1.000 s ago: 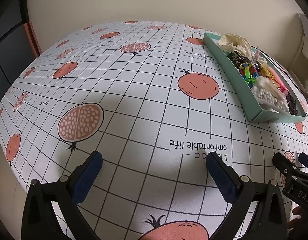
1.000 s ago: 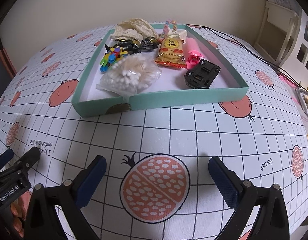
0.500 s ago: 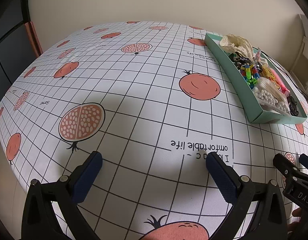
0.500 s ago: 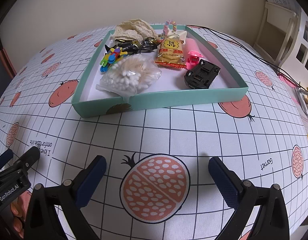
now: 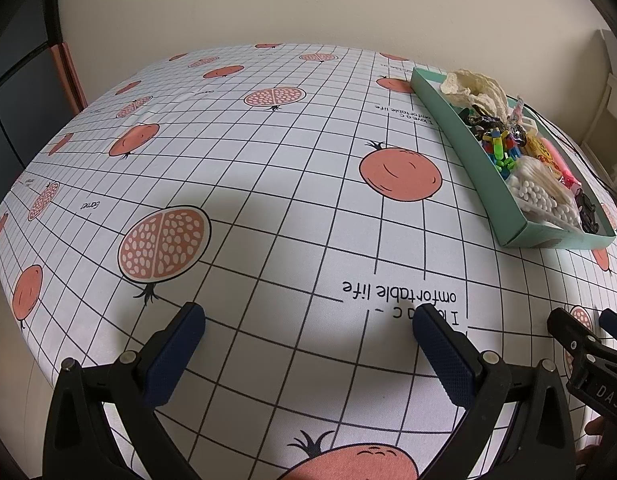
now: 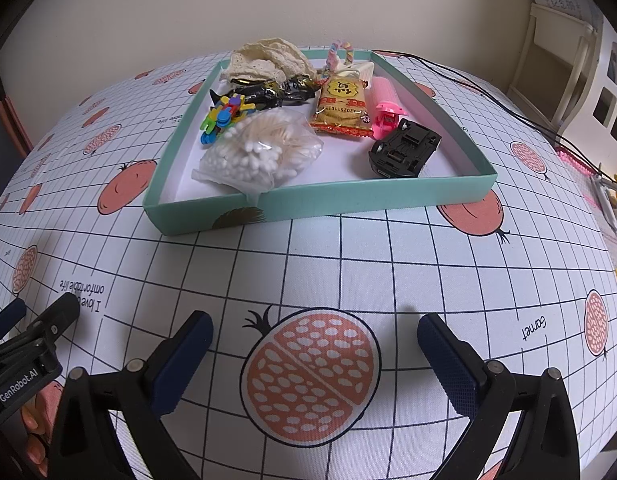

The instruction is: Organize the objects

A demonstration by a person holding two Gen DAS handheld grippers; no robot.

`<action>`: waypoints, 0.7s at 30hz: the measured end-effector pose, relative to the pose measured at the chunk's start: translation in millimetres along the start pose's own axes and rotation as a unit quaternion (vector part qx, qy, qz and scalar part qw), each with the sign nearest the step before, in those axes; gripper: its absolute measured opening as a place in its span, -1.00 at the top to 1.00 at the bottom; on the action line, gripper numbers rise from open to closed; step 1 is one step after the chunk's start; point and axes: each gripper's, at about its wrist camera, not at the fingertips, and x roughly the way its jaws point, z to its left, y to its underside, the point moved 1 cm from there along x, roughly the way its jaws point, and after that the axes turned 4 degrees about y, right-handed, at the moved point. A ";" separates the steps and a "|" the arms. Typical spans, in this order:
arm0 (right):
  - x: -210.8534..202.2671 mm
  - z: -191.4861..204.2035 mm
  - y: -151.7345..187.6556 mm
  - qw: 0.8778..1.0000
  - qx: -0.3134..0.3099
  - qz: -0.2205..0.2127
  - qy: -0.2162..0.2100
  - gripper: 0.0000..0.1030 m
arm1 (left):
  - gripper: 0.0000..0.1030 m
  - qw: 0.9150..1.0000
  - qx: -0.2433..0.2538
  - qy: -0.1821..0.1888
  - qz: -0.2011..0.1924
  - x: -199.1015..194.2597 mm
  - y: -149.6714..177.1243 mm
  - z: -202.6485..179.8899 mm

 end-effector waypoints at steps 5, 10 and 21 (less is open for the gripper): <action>0.1 -0.1 0.0 1.000 0.000 0.000 0.000 -1.00 | -1.00 1.000 0.001 0.001 0.000 -0.1 0.2 0.7; 0.1 -0.1 0.0 1.000 0.000 0.000 0.000 -1.00 | -1.00 1.000 0.001 0.001 0.000 -0.1 0.4 0.8; 0.1 0.0 0.1 1.000 0.000 0.000 0.000 -1.00 | -1.00 1.000 0.002 0.001 0.000 0.0 0.3 1.8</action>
